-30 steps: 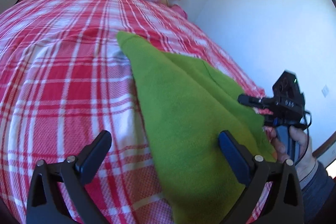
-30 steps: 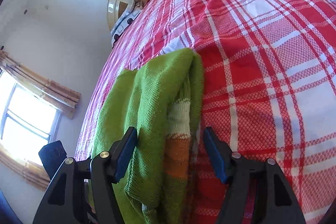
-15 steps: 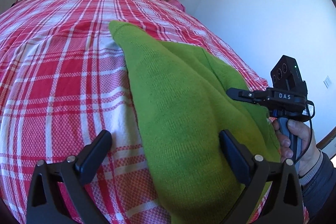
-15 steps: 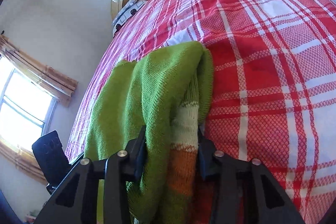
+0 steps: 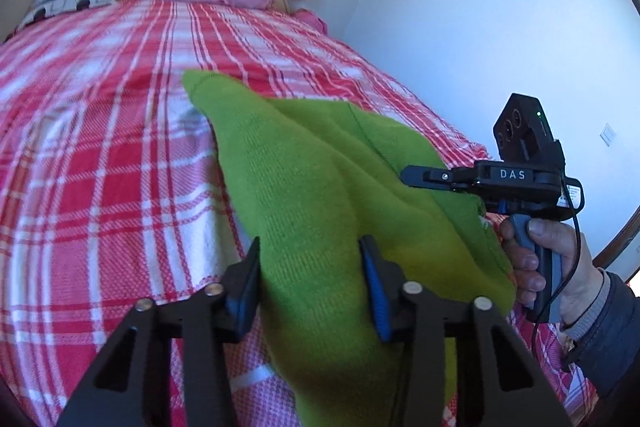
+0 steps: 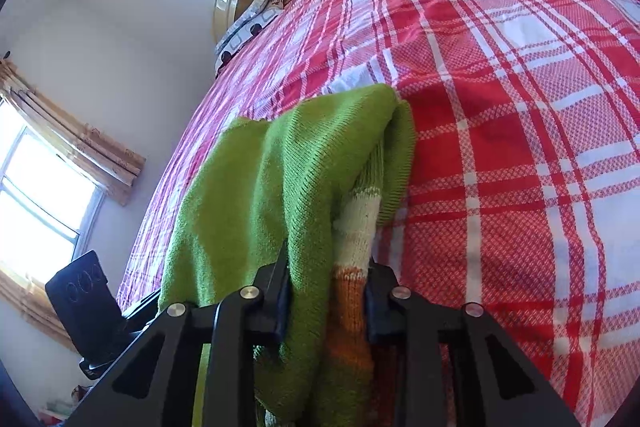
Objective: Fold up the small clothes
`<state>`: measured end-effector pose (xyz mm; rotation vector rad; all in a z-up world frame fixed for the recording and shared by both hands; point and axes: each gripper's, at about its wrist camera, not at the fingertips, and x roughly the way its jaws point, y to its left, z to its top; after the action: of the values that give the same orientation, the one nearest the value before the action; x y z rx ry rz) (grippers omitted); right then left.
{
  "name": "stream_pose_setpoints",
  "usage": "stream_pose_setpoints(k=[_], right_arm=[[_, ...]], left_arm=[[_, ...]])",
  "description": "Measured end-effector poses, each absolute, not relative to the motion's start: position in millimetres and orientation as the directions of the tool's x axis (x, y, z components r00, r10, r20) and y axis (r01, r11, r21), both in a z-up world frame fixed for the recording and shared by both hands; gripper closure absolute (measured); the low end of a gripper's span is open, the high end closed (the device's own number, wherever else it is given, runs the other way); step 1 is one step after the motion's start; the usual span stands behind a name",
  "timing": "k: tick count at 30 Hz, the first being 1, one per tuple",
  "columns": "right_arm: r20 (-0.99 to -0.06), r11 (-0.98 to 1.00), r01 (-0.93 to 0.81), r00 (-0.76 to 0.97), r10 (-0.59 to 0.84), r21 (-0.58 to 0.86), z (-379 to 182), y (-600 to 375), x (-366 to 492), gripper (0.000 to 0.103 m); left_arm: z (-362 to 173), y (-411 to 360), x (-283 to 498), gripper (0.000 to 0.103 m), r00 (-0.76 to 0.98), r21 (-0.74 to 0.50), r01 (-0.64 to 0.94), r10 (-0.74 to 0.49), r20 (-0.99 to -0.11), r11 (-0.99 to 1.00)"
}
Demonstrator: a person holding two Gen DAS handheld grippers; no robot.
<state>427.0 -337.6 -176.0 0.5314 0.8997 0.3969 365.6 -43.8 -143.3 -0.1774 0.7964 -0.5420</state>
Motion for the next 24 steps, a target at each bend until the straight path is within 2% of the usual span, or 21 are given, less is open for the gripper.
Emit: stream_pose_setpoints(k=[4,14,24], right_arm=[[-0.626,0.804,-0.106,0.572,0.531,0.585,-169,-332,420,0.074],[-0.587,0.782,-0.201,0.557,0.587,0.590,-143,-282,393,0.075],[-0.569,0.760,-0.272,0.526,0.632,0.591,-137,-223,376,0.076]], left_arm=[[-131,-43,350,0.064,0.599,-0.292,0.400,-0.489,-0.634,0.869],[-117,-4,315,0.067,0.612,-0.334,0.348,-0.482,-0.627,0.876],[-107,31,291,0.068,0.656,-0.322,0.304,-0.441,-0.612,0.897]])
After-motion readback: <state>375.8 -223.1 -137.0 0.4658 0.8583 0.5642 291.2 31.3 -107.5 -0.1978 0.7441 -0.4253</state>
